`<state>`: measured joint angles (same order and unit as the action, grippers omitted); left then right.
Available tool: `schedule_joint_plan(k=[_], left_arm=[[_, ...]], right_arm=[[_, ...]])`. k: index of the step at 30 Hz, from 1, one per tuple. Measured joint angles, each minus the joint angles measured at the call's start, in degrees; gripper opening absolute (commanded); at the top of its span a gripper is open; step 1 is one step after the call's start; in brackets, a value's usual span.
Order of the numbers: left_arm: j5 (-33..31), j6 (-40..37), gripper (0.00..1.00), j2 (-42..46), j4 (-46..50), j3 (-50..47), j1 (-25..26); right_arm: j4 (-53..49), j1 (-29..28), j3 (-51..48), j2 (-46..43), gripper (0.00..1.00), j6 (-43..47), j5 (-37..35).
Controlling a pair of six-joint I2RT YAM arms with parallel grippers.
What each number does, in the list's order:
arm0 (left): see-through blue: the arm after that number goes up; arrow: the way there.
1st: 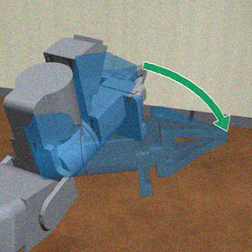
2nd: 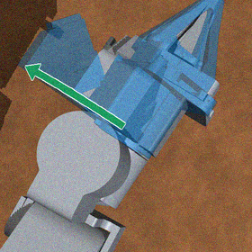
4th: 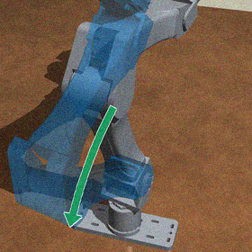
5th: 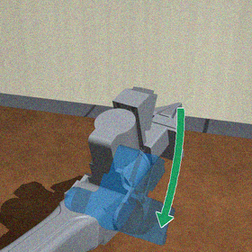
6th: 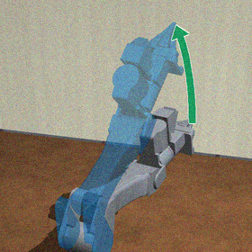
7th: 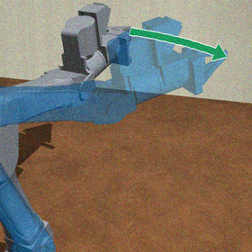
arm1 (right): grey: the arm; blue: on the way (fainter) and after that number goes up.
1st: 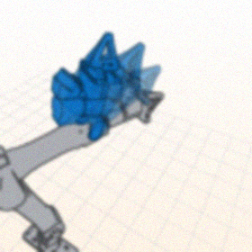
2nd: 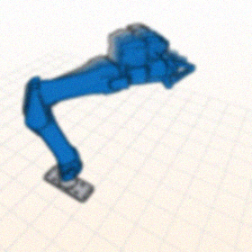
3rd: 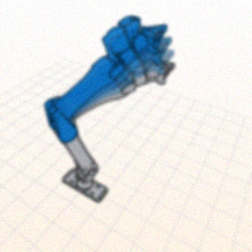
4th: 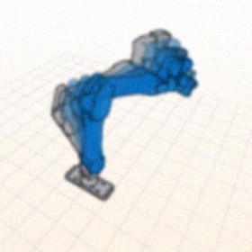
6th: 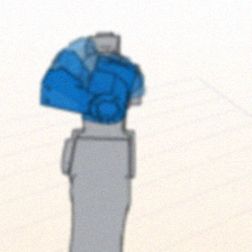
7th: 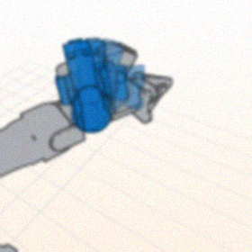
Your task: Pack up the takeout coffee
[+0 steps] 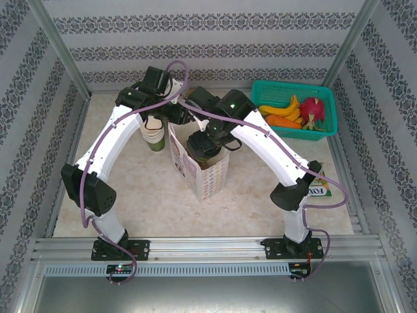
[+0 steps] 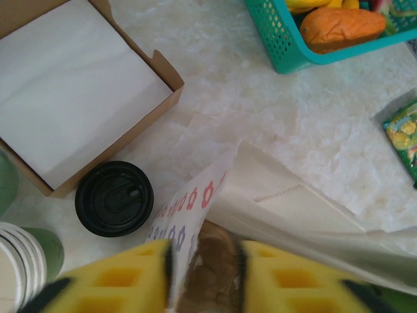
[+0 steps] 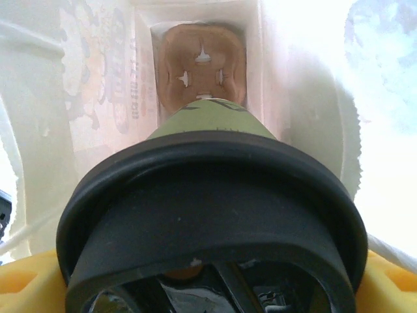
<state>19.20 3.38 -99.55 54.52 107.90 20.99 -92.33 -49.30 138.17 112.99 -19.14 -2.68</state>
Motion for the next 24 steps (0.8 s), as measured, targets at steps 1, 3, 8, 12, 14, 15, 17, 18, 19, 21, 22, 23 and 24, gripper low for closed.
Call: schedule_joint_plan(k=[1,3,8,12,14,15,17,18,19,21,22,23,24], left_arm=[[-0.37,0.22,0.6,0.37,0.07,0.0,0.0],[-0.87,0.72,0.68,1.55,0.42,0.0,0.0],[-2.45,1.84,0.86,6.6,2.08,-0.13,0.0],[-4.55,2.89,0.88,10.34,3.67,-1.2,0.0],[-6.12,4.0,0.89,11.93,5.18,-1.86,0.02],[-6.78,4.5,0.89,12.46,5.73,-2.21,0.0],[-8.94,6.08,0.9,14.16,6.6,-3.67,0.0],[-9.53,6.64,0.9,14.91,6.8,-4.37,0.0],[-10.03,7.54,0.9,15.93,7.08,-5.27,0.0],[-9.94,9.05,0.9,17.59,7.58,-6.36,0.0],[-9.16,9.75,0.9,18.56,7.54,-6.97,0.0],[-8.2,10.45,0.89,19.54,7.45,-7.69,0.0],[-6.71,11.15,0.88,20.65,7.19,-8.63,0.0]], right_arm=[[0.0,0.0,0.0,0.0,0.58,0.0,0.09],[0.0,0.0,0.07,0.0,0.57,0.0,0.13],[0.0,0.0,0.87,0.11,0.58,-0.02,0.61],[0.0,-0.11,2.23,0.33,0.57,0.0,0.85],[0.0,-0.11,2.91,0.7,0.57,-0.02,1.22],[0.0,-0.11,3.13,0.87,0.57,-0.02,1.4],[0.0,-0.11,3.48,1.44,0.57,-0.04,1.84],[0.0,-0.11,3.48,1.64,0.57,-0.04,2.05],[0.0,-0.11,3.5,1.88,0.57,-0.04,2.1],[0.0,-0.11,3.56,2.27,0.57,-0.04,2.12],[0.0,-0.11,3.78,2.51,0.57,-0.07,2.14],[0.0,-0.11,4.04,2.71,0.57,-0.07,2.16],[0.0,-0.2,4.35,2.84,0.57,-0.07,2.23]])
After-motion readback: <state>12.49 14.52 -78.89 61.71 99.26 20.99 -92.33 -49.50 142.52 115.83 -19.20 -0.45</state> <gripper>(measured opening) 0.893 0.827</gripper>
